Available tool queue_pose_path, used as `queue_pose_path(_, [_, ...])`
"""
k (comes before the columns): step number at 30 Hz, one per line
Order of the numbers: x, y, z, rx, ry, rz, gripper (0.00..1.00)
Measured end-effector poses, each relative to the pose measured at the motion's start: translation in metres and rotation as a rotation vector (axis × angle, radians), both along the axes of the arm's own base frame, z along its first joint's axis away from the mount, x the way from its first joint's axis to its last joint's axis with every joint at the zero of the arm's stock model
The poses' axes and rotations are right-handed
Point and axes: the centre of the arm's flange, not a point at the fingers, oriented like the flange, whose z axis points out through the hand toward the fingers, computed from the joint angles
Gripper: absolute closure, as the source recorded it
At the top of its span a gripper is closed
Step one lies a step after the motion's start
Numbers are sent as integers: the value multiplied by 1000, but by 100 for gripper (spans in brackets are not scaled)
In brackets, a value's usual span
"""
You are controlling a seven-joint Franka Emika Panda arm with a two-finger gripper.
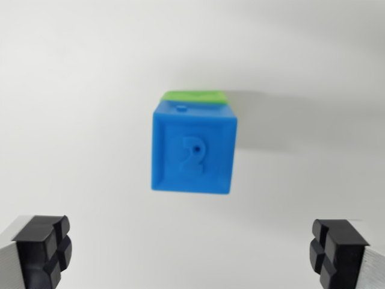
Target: Stack cube
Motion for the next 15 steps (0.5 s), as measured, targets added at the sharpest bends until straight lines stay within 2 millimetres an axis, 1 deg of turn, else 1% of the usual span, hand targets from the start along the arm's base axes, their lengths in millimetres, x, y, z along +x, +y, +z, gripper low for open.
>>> queue_pose_path(11, [0, 0, 50, 1, -1, 0, 0])
queue_pose_path(15, [1, 0, 65, 1, -1, 0, 0])
